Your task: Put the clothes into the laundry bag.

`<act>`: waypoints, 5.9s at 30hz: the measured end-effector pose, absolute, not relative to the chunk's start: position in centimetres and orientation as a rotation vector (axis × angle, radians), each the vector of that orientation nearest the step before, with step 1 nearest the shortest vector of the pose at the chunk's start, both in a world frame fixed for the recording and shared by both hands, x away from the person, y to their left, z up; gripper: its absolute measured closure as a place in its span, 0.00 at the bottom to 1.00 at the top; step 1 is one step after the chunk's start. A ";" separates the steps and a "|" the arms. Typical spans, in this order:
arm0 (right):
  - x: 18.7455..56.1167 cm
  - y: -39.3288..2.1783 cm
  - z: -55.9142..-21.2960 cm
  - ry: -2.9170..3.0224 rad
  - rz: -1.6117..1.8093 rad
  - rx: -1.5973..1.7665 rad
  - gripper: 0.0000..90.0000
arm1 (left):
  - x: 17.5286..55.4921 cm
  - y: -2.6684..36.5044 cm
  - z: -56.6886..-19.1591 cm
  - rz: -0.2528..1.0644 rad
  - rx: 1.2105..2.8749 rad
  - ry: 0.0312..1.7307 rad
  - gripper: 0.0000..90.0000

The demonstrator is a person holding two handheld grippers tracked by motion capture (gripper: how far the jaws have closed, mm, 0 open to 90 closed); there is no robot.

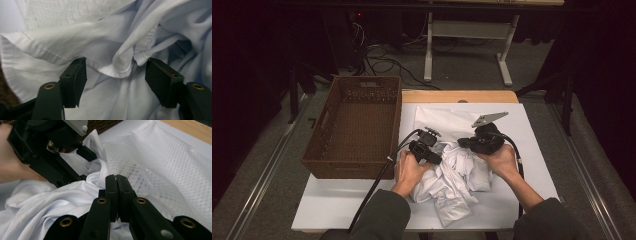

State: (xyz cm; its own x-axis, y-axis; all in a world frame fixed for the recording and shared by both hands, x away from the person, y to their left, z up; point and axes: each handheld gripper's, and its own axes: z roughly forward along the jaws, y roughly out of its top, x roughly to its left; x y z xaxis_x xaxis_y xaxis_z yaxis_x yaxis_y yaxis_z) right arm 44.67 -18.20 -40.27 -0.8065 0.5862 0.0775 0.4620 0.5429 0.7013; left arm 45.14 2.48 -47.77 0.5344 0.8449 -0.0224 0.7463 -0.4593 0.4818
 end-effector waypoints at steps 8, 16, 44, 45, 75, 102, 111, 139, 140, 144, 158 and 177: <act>45.3 -17.5 -40.8 2.626 1.140 0.895 0.99 | 45.9 2.7 -49.3 0.254 2.299 1.325 0.49; 45.3 -17.4 -40.7 2.622 1.126 0.893 0.99 | 44.2 3.2 -47.5 0.238 2.192 1.163 0.93; 44.3 -17.2 -40.5 2.554 1.137 0.972 0.86 | 41.4 4.5 -44.8 0.366 2.212 1.061 0.51; 44.3 -17.2 -40.4 2.547 1.125 0.960 0.85 | 41.3 4.7 -44.7 0.366 2.215 1.067 0.51; 42.2 -14.9 -45.7 2.650 0.839 0.818 0.92 | 41.5 5.0 -43.6 0.396 2.220 1.069 0.53; 41.8 -18.0 -46.6 2.791 0.864 0.929 0.91 | 50.1 0.3 -47.1 0.425 2.345 1.329 0.55; 41.8 -19.1 -45.9 2.856 0.769 0.915 0.92 | 51.0 0.5 -48.1 0.339 2.353 1.375 0.55; 41.4 -20.8 -44.6 2.737 0.864 0.956 0.92 | 49.2 1.1 -47.5 0.265 2.445 1.268 0.99; 41.4 -20.9 -44.5 2.732 0.866 0.972 0.92 | 48.8 1.2 -47.2 0.283 2.447 1.254 0.99; 41.5 -21.5 -44.4 2.707 0.886 1.012 0.92 | 47.5 2.0 -46.0 0.272 2.423 1.239 0.99; 41.6 -18.2 -42.9 2.614 0.841 0.945 0.65 | 46.5 2.3 -45.6 0.251 2.400 1.181 0.87; 42.2 -18.4 -45.8 2.816 0.683 0.933 0.96 | 49.2 1.9 -47.5 0.282 2.342 1.296 0.73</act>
